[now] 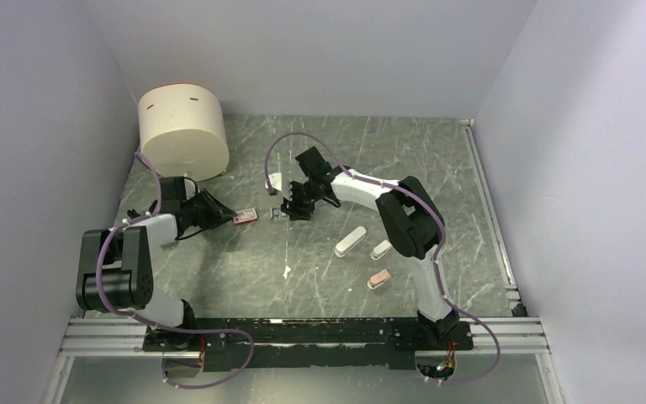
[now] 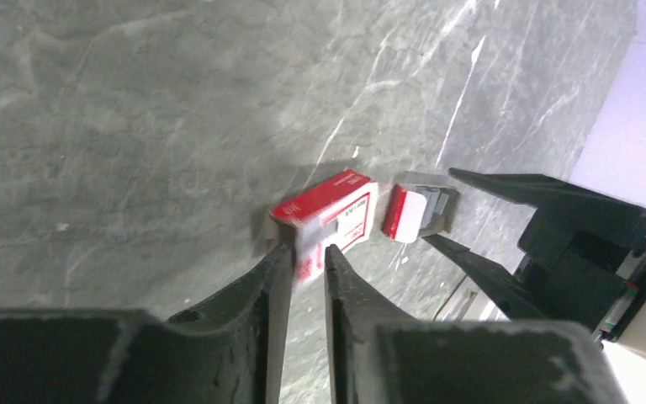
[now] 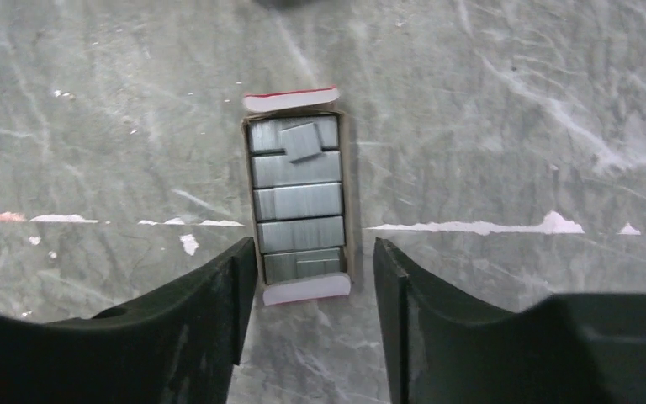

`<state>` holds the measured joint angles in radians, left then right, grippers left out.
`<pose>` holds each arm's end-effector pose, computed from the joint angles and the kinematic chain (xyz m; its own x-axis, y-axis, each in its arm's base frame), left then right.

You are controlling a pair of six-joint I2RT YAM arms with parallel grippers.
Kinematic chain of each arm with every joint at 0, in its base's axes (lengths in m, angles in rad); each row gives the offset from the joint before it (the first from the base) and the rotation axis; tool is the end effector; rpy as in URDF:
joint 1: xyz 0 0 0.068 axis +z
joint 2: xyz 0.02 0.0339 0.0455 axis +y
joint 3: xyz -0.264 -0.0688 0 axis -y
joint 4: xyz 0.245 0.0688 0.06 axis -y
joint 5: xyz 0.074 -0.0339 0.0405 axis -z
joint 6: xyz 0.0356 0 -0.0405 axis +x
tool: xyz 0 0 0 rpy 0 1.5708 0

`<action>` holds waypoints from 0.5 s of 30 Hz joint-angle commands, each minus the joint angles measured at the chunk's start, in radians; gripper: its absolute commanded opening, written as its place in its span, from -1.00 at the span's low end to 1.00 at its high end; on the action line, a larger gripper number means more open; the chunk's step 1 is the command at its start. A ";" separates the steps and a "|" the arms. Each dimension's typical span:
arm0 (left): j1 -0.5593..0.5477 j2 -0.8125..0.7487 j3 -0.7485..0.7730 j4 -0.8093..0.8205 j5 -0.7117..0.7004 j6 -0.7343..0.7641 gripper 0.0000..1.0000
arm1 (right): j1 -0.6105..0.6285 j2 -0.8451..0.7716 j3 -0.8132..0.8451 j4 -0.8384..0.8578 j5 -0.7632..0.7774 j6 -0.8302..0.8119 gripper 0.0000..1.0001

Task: Load the staples into the stapler

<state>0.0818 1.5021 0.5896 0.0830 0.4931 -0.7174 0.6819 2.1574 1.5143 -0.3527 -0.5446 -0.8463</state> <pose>0.2708 0.0053 0.1421 -0.7160 -0.6398 -0.2793 -0.2975 0.6416 -0.7070 0.3416 0.3011 0.1468 0.1357 -0.7148 -0.6860 -0.9901 -0.0736 -0.1191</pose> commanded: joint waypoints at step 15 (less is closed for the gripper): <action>-0.016 -0.232 0.084 -0.253 -0.046 0.116 0.31 | -0.075 -0.222 -0.128 0.358 0.012 0.661 0.37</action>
<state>0.0780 1.3399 0.6468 -0.1139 0.4515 -0.6353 0.6155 2.0441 1.4296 -0.1356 -0.5575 -0.4320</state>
